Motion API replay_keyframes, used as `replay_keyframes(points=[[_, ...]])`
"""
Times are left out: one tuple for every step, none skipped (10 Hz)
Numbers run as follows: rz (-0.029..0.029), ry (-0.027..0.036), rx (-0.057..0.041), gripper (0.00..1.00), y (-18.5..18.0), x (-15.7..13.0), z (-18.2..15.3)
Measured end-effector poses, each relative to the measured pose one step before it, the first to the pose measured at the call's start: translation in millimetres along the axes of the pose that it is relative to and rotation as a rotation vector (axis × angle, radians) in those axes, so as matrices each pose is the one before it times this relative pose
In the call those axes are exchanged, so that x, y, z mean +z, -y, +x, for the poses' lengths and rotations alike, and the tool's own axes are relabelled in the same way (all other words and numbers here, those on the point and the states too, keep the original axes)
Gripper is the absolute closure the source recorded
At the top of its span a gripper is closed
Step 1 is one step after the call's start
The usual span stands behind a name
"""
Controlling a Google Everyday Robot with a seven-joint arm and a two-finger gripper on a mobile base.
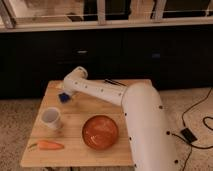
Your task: Place the white sponge in the ceramic bowl
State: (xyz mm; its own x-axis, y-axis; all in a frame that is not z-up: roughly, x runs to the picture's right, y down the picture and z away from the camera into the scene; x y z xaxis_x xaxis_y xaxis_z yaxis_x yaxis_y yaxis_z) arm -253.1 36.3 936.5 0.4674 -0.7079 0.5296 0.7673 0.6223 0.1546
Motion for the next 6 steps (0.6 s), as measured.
replay_keyframes(points=[[-0.0009, 0.00072, 0.00029, 0.2, -0.62, 0.71, -0.26], [-0.00603, -0.00258, 0.00663, 0.2, 0.06, 0.41, 0.94], [-0.00505, -0.00509, 0.00884, 0.2, 2.12, -0.01, 4.14], [-0.00585, -0.00303, 0.0079, 0.2, 2.19, 0.96, 2.89], [-0.00336, -0.00292, 0.00548, 0.2, 1.75, 0.23, 1.33], [-0.0037, -0.00432, 0.00762, 0.2, 1.19, 0.04, 1.98]])
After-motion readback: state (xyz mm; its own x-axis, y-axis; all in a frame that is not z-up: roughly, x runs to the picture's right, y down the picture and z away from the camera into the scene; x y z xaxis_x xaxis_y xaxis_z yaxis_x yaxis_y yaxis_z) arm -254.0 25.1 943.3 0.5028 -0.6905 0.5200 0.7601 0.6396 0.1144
